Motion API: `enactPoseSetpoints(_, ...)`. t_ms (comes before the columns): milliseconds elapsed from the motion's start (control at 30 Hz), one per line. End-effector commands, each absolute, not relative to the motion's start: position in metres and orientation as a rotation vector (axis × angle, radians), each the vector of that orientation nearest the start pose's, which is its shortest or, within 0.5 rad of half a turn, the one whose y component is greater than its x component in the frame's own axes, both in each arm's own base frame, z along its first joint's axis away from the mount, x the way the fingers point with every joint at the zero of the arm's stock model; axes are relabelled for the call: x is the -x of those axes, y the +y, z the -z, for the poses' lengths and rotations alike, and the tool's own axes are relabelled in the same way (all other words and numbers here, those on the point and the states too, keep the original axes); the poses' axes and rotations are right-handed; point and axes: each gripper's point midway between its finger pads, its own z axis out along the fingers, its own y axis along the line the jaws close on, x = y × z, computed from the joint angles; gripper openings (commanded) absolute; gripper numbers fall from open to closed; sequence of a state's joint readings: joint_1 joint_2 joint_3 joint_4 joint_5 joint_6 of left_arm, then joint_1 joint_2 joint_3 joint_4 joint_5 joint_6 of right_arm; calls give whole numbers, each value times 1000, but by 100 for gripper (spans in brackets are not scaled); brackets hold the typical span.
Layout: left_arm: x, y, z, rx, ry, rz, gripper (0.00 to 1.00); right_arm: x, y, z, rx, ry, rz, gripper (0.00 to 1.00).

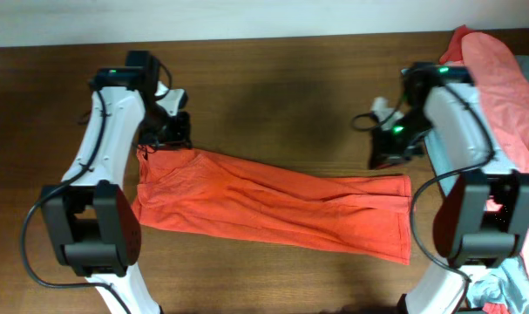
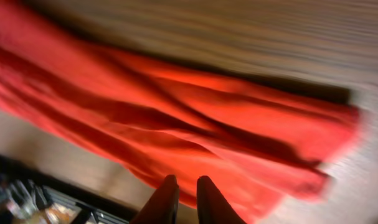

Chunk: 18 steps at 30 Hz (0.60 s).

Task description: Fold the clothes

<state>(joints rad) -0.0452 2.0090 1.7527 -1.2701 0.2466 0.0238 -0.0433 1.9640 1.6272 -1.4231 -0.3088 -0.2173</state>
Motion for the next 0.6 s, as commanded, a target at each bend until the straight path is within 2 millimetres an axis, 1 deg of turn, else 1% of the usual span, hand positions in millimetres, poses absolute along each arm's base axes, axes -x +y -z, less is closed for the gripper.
enactPoseSetpoints(0, -388, -71, -84, -219, 3138, 313, 28, -317, 73, -87, 381, 3233, -592, 17)
enactPoseSetpoints(67, -385, -74, -73, -241, 3164, 289, 28, -310, 88, -71, 407, 3245, -584, 16)
enactPoseSetpoints(167, -384, -76, -58, -247, 3198, 290, 28, -300, 102, -50, 433, 3255, -573, 16)
enactPoseSetpoints(333, -375, -76, -30, -235, 3281, 298, 28, -287, 115, -22, 490, 3250, -563, 17)
enactPoseSetpoints(400, -370, -75, -22, -227, 3310, 299, 28, -280, 116, -14, 500, 3258, -563, 17)
enactPoseSetpoints(467, -362, -74, -16, -224, 3338, 299, 28, -270, 113, -9, 494, 3291, -565, 17)
enactPoseSetpoints(500, -359, -74, -14, -224, 3348, 300, 28, -265, 110, -9, 490, 3313, -554, 16)
enactPoseSetpoints(567, -354, -73, -12, -222, 3365, 299, 28, -257, 100, -9, 475, 3372, -478, 15)
